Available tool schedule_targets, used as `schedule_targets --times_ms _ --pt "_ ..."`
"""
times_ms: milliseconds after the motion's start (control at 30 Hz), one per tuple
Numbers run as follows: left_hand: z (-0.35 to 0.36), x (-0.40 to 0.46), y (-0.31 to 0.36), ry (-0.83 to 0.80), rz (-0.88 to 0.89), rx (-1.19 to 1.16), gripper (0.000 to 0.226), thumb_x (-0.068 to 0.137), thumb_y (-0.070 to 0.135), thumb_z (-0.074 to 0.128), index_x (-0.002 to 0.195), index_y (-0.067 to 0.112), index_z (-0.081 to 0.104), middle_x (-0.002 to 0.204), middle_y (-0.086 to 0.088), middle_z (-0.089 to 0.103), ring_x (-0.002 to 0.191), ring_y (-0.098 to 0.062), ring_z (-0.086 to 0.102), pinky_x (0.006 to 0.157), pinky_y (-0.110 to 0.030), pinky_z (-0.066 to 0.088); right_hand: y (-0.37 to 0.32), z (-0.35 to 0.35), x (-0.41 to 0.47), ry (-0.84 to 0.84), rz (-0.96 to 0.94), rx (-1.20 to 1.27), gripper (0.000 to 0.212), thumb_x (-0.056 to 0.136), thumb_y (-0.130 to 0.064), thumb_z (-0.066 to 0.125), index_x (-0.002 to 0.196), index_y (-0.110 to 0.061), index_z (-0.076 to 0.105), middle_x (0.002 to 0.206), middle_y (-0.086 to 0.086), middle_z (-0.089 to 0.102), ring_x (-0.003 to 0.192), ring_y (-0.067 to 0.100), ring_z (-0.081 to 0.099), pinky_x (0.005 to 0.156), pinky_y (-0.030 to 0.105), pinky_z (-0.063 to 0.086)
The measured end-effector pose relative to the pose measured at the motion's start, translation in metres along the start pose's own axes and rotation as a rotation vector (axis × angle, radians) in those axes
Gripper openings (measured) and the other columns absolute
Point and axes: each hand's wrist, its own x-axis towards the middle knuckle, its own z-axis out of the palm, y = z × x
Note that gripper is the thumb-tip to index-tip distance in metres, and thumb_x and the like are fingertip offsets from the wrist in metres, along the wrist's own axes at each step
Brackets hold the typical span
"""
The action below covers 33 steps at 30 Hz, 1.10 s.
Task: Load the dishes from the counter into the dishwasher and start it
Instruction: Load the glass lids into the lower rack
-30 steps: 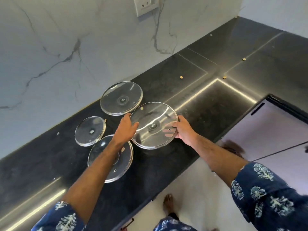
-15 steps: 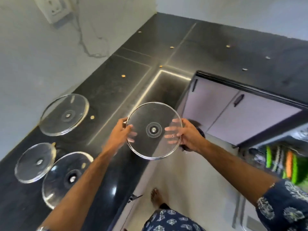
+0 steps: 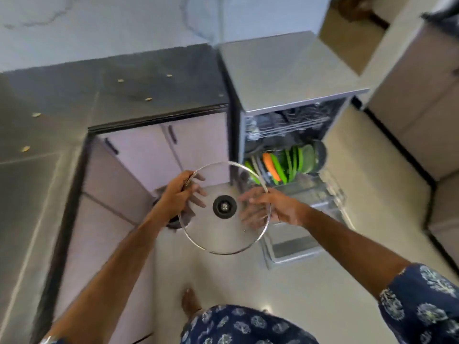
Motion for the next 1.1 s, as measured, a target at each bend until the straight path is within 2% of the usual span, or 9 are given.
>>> schedule_targets --times_ms 100,233,333,467,533,667,800,933,1100 --pt "0.086 0.043 0.040 -0.214 0.109 0.219 0.029 0.102 0.008 0.045 0.101 0.032 0.060 0.087 -0.005 0.073 0.069 -0.030 0.074 0.044 -0.030 0.052 0.013 -0.069 -0.054 0.046 0.058 -0.071 0.037 0.095 -0.008 0.054 0.132 -0.003 0.056 0.118 0.027 0.067 0.108 0.043 0.066 0.095 0.057 0.050" --pt "0.176 0.093 0.065 -0.420 0.253 0.491 0.017 0.102 0.013 0.050 0.105 0.026 0.061 0.088 0.005 0.074 0.073 -0.014 0.073 0.059 -0.017 0.051 0.038 -0.139 -0.090 0.077 0.094 -0.105 0.038 0.097 -0.008 0.055 0.134 -0.015 0.056 0.123 0.019 0.067 0.114 0.040 0.064 0.098 0.062 0.048" --pt "0.235 0.133 0.065 -0.566 0.369 0.623 0.014 0.100 0.016 0.054 0.104 0.027 0.060 0.088 0.009 0.073 0.073 -0.003 0.069 0.067 -0.026 0.053 0.058 -0.177 -0.098 0.146 0.102 -0.106 0.043 0.093 -0.008 0.063 0.134 -0.017 0.056 0.127 0.016 0.066 0.115 0.038 0.064 0.100 0.061 0.048" --pt "0.308 0.190 0.056 -0.729 0.481 0.720 0.016 0.095 0.020 0.058 0.089 0.033 0.053 0.079 0.009 0.062 0.073 -0.005 0.058 0.065 -0.032 0.042 0.068 -0.216 -0.103 0.294 0.071 -0.156 0.048 0.093 -0.001 0.060 0.138 -0.017 0.051 0.126 0.008 0.066 0.112 0.024 0.066 0.083 0.024 0.057" --pt "0.341 0.216 0.052 -0.773 0.524 0.695 0.010 0.094 0.016 0.061 0.088 0.023 0.058 0.076 0.009 0.057 0.072 -0.010 0.053 0.065 -0.033 0.039 0.077 -0.238 -0.101 0.342 0.072 -0.149 0.054 0.095 0.000 0.055 0.144 -0.021 0.046 0.126 0.010 0.065 0.109 0.020 0.066 0.077 0.019 0.056" --pt "0.391 0.271 0.030 -0.758 0.534 0.604 0.017 0.092 0.010 0.065 0.107 0.015 0.064 0.097 0.006 0.063 0.089 -0.012 0.061 0.079 -0.033 0.050 0.088 -0.286 -0.085 0.516 0.090 -0.117 0.050 0.097 -0.008 0.053 0.143 -0.026 0.050 0.124 0.005 0.066 0.102 0.020 0.068 0.067 0.018 0.055" --pt "0.425 0.322 0.001 -0.610 0.418 0.563 0.047 0.091 0.009 0.067 0.134 0.017 0.051 0.130 -0.004 0.053 0.118 -0.014 0.050 0.100 -0.025 0.038 0.102 -0.346 -0.056 0.638 0.134 -0.083 0.043 0.096 -0.010 0.056 0.131 -0.035 0.058 0.124 0.001 0.066 0.100 0.021 0.069 0.066 0.020 0.057" --pt "0.453 0.359 -0.052 -0.561 0.200 0.563 0.043 0.093 0.009 0.063 0.134 0.010 0.052 0.132 -0.007 0.051 0.122 -0.018 0.049 0.099 -0.023 0.033 0.131 -0.412 -0.027 0.741 0.164 -0.107 0.046 0.088 -0.016 0.055 0.123 -0.045 0.060 0.119 0.004 0.069 0.101 0.021 0.070 0.088 0.045 0.059" --pt "0.497 0.399 -0.133 -0.533 0.038 0.642 0.034 0.095 0.013 0.062 0.128 0.008 0.057 0.126 -0.008 0.056 0.114 -0.018 0.051 0.093 -0.022 0.035 0.176 -0.510 0.013 0.878 0.269 -0.220 0.020 0.098 -0.024 0.053 0.116 -0.023 0.062 0.100 0.008 0.072 0.083 0.021 0.073 0.076 0.049 0.060"
